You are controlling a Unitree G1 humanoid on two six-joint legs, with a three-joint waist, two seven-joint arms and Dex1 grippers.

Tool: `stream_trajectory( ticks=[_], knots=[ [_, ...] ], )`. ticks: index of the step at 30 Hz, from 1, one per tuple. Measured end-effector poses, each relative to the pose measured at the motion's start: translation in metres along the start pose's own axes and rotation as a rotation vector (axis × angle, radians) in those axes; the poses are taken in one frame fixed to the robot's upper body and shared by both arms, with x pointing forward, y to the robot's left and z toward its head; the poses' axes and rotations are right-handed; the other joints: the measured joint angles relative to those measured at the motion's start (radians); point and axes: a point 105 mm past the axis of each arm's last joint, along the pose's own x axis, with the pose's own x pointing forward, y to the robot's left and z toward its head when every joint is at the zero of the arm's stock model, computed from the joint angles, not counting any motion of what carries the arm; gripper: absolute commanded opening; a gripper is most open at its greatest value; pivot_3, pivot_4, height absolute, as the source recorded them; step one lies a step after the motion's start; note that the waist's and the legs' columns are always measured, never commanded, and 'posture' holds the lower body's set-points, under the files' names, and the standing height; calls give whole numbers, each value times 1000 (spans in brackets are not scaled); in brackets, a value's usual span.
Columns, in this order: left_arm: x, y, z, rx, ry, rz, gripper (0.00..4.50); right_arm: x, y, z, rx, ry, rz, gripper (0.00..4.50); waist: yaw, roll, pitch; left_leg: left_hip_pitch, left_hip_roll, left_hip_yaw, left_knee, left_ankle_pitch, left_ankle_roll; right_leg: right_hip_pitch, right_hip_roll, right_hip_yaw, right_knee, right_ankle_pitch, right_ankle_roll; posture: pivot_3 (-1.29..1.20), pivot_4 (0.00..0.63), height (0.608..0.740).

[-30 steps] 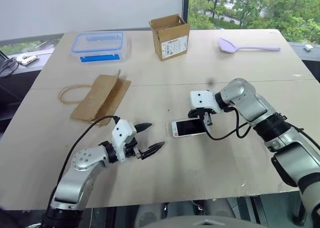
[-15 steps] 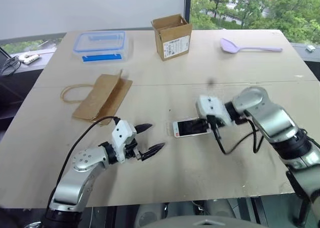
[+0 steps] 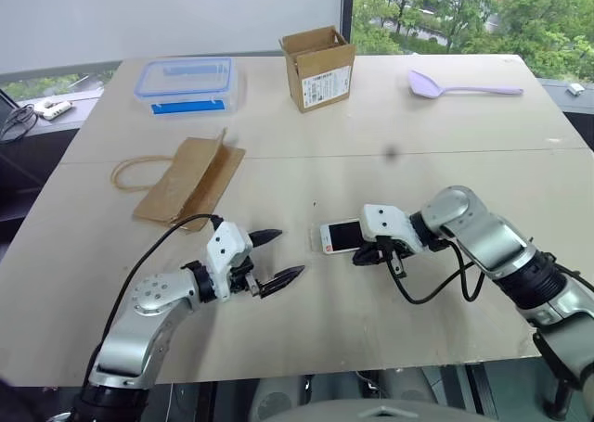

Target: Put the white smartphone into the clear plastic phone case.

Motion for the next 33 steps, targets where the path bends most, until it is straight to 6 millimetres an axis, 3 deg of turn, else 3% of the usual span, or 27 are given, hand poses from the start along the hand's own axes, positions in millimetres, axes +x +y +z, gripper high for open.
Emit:
stream_trajectory(
  ticks=[9, 13, 17, 20, 24, 33],
  knots=[
    [-1, -1, -3, -10, 5, 6, 4500, 1, 0, 3, 16, -22, 25, 85, 0, 0, 0, 0, 0, 0, 0, 0, 0, 0, 0, 0, 0, 1, 1, 0, 150, 740],
    [-2, -2, -4, -15, 7, 6, 4500, -4, 4, 36, 54, -185, 64, 85, -4, 0, 0, 0, 0, 0, 0, 0, 0, 0, 0, 0, 0, 1, 2, 0, 150, 740],
    [-1, -2, -3, -12, 3, 5, 4500, -6, -18, 73, 29, -305, -54, 85, -3, 0, 0, 0, 0, -1, -1, 0, 0, 0, 0, 0, 1, 1, 1, 0, 150, 740],
    [-1, -2, -3, -11, 3, 5, 4500, 2, -33, 62, 23, -241, -151, 85, 5, 0, 0, 0, -1, -1, -1, 0, 0, 0, -2, -1, 0, 0, 0, 0, 150, 740],
    [-1, -2, -3, -12, 1, 7, 4500, 23, -30, 32, 52, -126, -126, 85, 0, 0, 0, -1, -3, 0, -1, 0, 0, -1, -3, 0, -1, 1, 1, 0, 150, 740],
    [-1, -2, -4, -18, 1, 18, 4500, 27, -40, 28, -104, -15, -162, 85, 0, 1, -3, 4, -3, -1, -3, 0, 0, 2, -2, 0, 0, 0, -1, 0, 150, 740]
  ],
)
